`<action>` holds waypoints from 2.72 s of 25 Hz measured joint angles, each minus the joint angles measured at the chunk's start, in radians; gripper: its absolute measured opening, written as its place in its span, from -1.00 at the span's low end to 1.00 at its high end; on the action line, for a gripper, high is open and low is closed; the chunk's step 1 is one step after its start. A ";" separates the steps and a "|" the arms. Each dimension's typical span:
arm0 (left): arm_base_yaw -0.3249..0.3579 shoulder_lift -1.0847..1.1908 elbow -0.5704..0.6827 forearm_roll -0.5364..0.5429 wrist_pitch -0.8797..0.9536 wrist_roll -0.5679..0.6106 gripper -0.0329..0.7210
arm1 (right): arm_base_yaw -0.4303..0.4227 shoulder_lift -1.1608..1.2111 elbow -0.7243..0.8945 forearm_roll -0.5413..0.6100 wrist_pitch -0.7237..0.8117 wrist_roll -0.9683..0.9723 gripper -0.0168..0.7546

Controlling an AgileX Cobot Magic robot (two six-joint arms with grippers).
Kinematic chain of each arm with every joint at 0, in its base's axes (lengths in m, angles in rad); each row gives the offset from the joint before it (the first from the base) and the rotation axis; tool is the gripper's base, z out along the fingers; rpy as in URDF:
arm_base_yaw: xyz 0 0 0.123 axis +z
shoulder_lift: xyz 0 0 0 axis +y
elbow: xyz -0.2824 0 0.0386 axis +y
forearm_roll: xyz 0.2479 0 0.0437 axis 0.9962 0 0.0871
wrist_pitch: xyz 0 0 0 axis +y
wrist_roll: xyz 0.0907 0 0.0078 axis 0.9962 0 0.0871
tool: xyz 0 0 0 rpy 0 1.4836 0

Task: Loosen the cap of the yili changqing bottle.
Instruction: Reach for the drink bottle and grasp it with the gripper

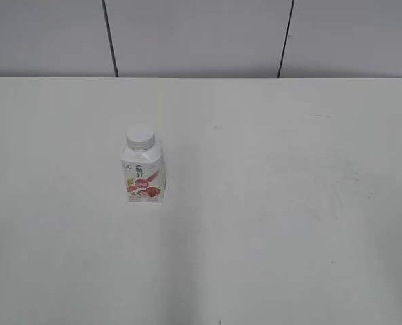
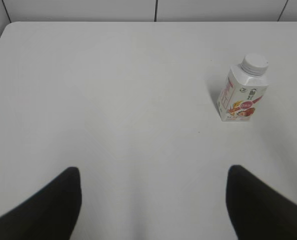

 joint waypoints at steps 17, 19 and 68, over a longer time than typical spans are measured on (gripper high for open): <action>0.000 0.032 -0.050 0.005 -0.067 0.000 0.53 | 0.000 0.000 0.000 0.000 0.000 0.000 0.38; 0.000 0.084 -0.075 0.006 -0.114 0.000 0.53 | 0.000 0.000 0.000 0.000 0.000 0.000 0.38; 0.384 1.807 -0.131 1.595 -2.258 -0.588 0.53 | 0.000 0.000 0.000 0.001 -0.001 0.000 0.38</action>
